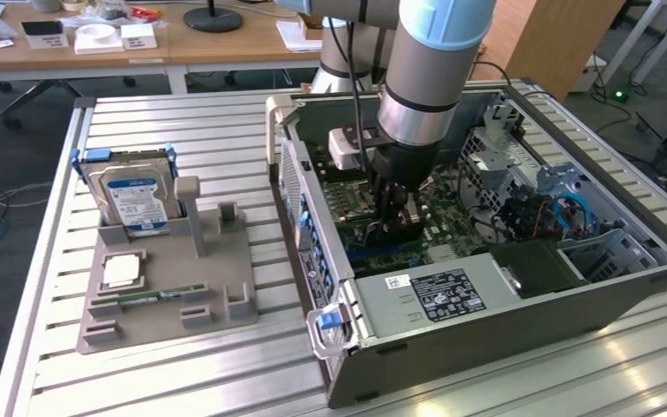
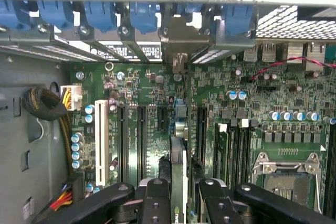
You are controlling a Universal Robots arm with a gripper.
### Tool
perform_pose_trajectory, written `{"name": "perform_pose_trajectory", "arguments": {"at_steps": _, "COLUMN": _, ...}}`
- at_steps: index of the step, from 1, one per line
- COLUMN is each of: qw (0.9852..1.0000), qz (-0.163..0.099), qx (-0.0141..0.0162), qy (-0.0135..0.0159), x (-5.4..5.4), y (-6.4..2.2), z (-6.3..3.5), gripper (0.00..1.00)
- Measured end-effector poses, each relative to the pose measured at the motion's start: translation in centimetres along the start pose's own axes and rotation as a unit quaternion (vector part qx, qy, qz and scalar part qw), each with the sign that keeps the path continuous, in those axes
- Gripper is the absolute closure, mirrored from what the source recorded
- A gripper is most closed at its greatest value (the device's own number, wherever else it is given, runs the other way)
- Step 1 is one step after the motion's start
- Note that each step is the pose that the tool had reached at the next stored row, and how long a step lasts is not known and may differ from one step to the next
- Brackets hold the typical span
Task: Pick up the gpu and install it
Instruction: 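Insert the gpu into the slot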
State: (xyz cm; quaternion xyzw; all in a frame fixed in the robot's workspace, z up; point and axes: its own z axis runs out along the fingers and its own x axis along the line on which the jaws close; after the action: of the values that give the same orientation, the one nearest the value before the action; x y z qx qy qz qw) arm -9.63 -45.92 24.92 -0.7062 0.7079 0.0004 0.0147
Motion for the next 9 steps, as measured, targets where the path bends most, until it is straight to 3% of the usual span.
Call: {"name": "perform_pose_trajectory", "arguments": {"at_steps": 9, "qw": 1.0, "qz": 0.0, "qx": -0.0001, "qy": 0.0001, "x": 0.0, "y": 0.0, "z": -0.01, "gripper": 0.75}}
